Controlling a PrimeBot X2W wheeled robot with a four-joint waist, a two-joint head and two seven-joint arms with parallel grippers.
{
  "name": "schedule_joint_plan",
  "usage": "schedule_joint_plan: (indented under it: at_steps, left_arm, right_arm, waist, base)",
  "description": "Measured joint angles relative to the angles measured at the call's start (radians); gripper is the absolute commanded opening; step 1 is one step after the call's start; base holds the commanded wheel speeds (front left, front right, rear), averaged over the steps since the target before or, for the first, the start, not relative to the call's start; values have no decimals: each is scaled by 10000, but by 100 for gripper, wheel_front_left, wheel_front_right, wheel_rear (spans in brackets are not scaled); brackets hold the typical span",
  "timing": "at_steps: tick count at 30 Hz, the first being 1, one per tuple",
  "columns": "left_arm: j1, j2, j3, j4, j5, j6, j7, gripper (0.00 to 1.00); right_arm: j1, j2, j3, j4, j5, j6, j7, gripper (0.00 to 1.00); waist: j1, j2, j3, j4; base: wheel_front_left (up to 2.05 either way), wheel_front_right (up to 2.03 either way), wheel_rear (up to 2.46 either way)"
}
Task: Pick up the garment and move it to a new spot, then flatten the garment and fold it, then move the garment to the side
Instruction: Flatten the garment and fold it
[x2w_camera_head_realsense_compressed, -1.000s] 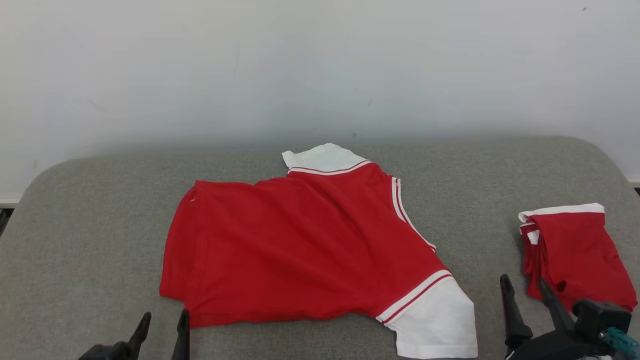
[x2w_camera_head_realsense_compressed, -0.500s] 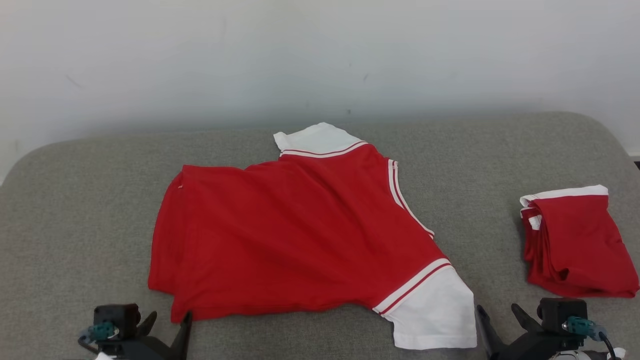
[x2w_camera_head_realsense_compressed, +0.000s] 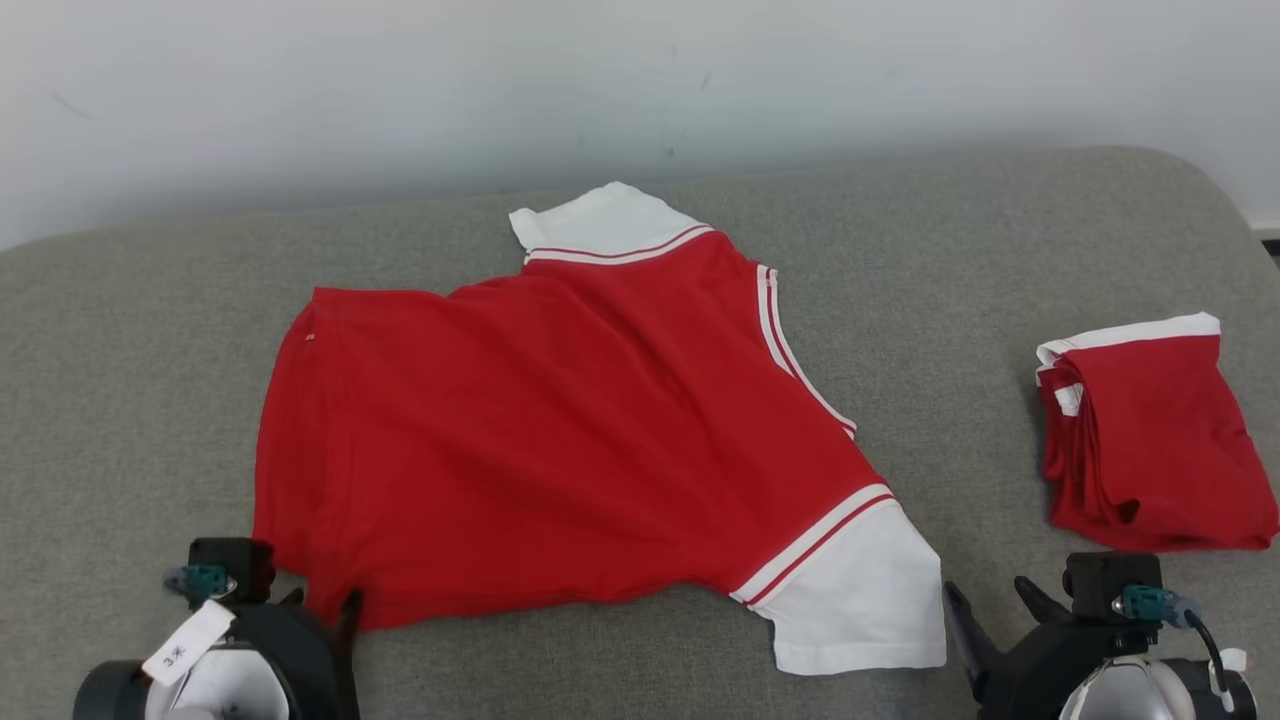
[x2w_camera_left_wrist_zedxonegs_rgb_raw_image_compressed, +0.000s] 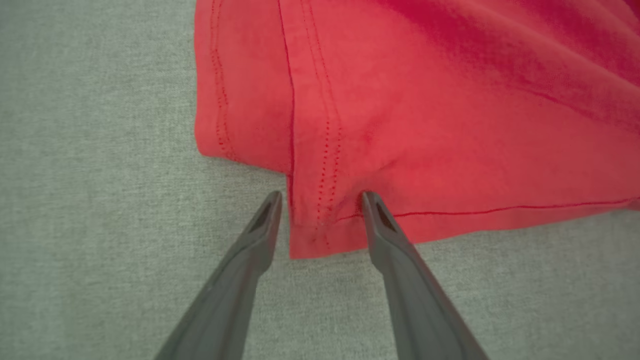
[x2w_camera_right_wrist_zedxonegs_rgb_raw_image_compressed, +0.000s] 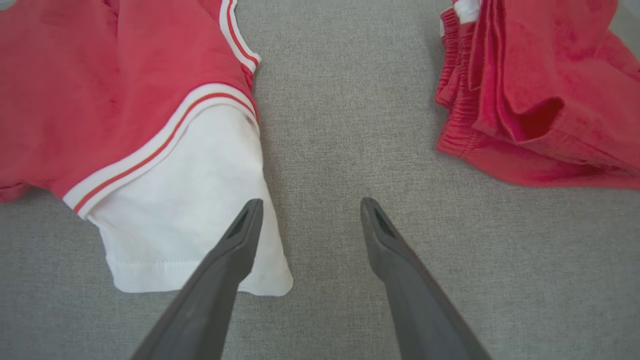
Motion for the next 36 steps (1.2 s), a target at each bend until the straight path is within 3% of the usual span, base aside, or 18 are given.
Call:
schedule_joint_plan:
  at_steps: [2, 5, 7, 9, 12, 15, 19, 25, 30, 31, 32, 33, 34, 35, 36]
  left_arm:
    - [-125, -23, -27, 46, 2, -4, 100, 75]
    - [-384, -161, -109, 138, 4, -52, 180, 43]
    - [-532, -263, -190, 174, 17, -84, 251, 31]
    - [-650, -334, -286, 251, 25, -84, 255, 32]
    - [-698, -428, -366, 267, 102, -86, 255, 44]
    - [-736, -570, -433, 299, 140, -86, 245, 49]
    - [-796, -660, -516, 349, 153, -86, 167, 71]
    - [-827, -815, -589, 407, 153, -86, 100, 74]
    - [-891, -903, -606, 456, 153, -98, 12, 62]
    - [-890, -905, -606, 474, 153, -100, -31, 53]
    - [-900, -907, -606, 487, 151, -100, -33, 45]
    - [-921, -909, -608, 514, 151, -138, -33, 36]
    - [-931, -911, -610, 543, 151, -184, -35, 28]
    - [-937, -918, -612, 573, 151, -184, -61, 28]
    - [-941, -928, -616, 608, 151, -186, -102, 21]
  right_arm:
    - [-76, -13, -8, -71, -58, 0, 73, 100]
    - [-71, -27, -12, -25, -61, -4, 203, 100]
    - [-42, -38, 0, 29, -71, -8, 341, 100]
    - [-4, -46, 77, 167, -71, -8, 470, 100]
    - [196, -40, 211, 234, -73, -4, 658, 100]
    - [446, 12, 384, 299, -73, 0, 800, 100]
    - [363, 0, 581, 339, -127, 82, 867, 100]
    - [91, 56, 761, 491, -353, 98, 844, 100]
    - [-80, 54, 732, 619, -533, 90, 646, 100]
    - [-155, 58, 732, 644, -570, 90, 593, 93]
    - [-221, 65, 732, 683, -573, 90, 577, 60]
    - [-260, 73, 732, 719, -583, 90, 500, 15]
    - [-263, 88, 729, 752, -604, 86, 458, 0]
    - [-263, 113, 725, 798, -614, 84, 408, 0]
    - [-267, 136, 721, 826, -617, 81, 405, 0]
  waist:
    - [1, 1, 126, -39]
    - [1, 1, 310, -63]
    - [1, 1, 420, -54]
    - [1, 1, 515, -18]
    - [0, 0, 609, 90]
    - [0, 0, 676, 224]
    - [0, 0, 719, 361]
    - [0, 0, 749, 458]
    - [0, 0, 830, 588]
    - [0, 0, 841, 601]
    - [0, 0, 850, 611]
    - [0, 0, 857, 620]
    - [0, 0, 863, 628]
    - [0, 0, 868, 634]
    - [-1, 0, 872, 639]
  base:
    - [0, 0, 0]
    - [0, 0, 0]
    - [0, 0, 0]
    - [0, 0, 0]
    - [0, 0, 0]
    - [0, 0, 0]
    - [0, 0, 0]
    - [0, 0, 0]
    - [0, 0, 0]
    - [0, 0, 0]
    - [0, 0, 0]
    - [0, 0, 0]
    - [0, 0, 0]
    - [0, 0, 0]
    - [0, 0, 0]
